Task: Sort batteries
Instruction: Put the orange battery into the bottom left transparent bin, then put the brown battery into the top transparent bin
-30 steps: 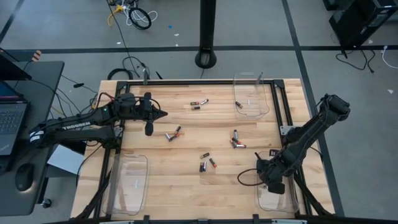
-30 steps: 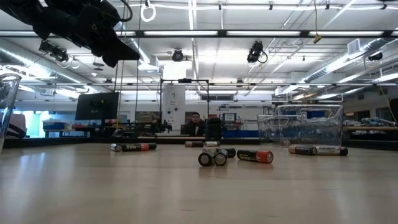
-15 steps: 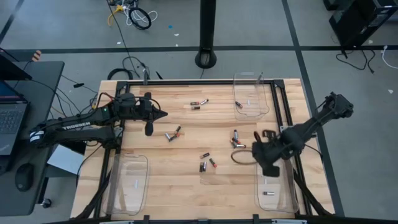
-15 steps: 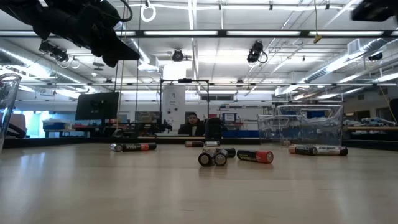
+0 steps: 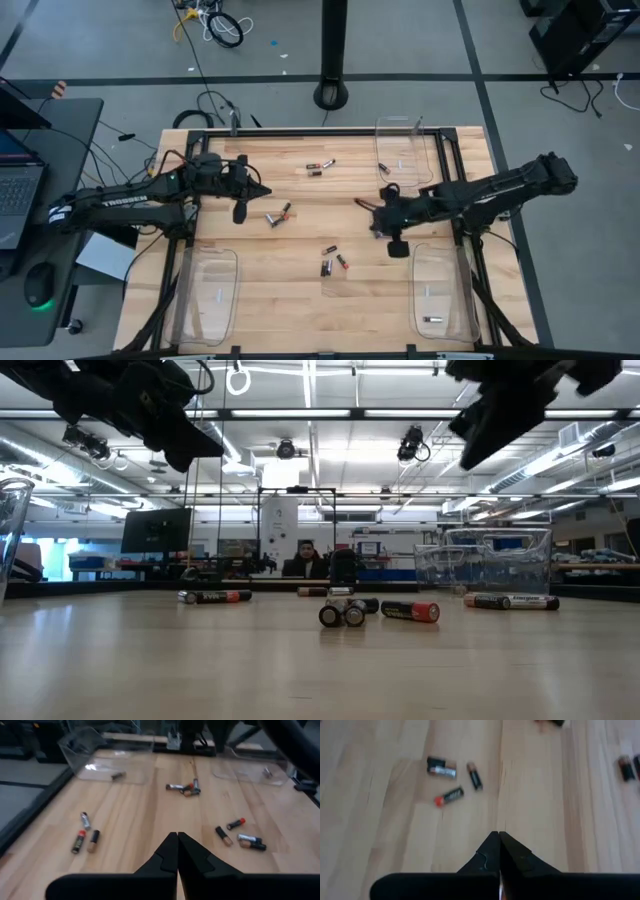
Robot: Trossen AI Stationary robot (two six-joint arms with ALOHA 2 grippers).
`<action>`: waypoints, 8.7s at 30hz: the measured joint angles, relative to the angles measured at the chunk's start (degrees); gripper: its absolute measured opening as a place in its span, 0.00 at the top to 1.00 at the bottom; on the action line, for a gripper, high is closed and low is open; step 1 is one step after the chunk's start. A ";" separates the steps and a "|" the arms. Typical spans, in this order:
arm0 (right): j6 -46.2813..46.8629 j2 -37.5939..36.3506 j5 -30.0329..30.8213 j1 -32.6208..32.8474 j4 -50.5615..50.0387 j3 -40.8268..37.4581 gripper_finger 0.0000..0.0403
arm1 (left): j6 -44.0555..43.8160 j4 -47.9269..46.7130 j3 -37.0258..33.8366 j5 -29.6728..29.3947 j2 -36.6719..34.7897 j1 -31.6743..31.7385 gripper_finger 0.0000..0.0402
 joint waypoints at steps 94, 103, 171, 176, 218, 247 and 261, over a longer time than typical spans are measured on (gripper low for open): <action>-13.37 -12.72 -8.89 -31.73 16.62 -14.78 0.95 | 27.33 -7.98 55.18 6.58 78.87 -22.63 0.64; -13.61 -12.52 -8.89 -31.73 16.89 -14.81 0.97 | 27.70 -9.68 56.33 5.24 79.17 -22.52 0.64; -9.19 -11.46 -5.96 -22.64 26.26 -14.83 0.97 | -28.61 -55.14 38.32 -23.46 26.55 -41.85 0.88; -9.02 -9.17 -5.89 -21.94 27.67 -14.83 0.95 | -43.13 -64.53 38.29 -20.48 25.99 -51.07 0.88; -8.87 -5.66 -5.59 -21.19 31.80 -14.83 0.97 | -83.53 -32.51 6.49 -14.05 25.29 -77.75 0.88; -9.46 -5.68 -5.59 -21.28 32.71 -14.83 0.98 | -83.81 -55.94 25.14 -20.21 25.13 -76.13 0.79; -9.63 -2.79 -6.71 -21.32 34.85 -14.83 0.97 | -48.73 -43.24 26.16 -43.01 19.28 -61.96 0.99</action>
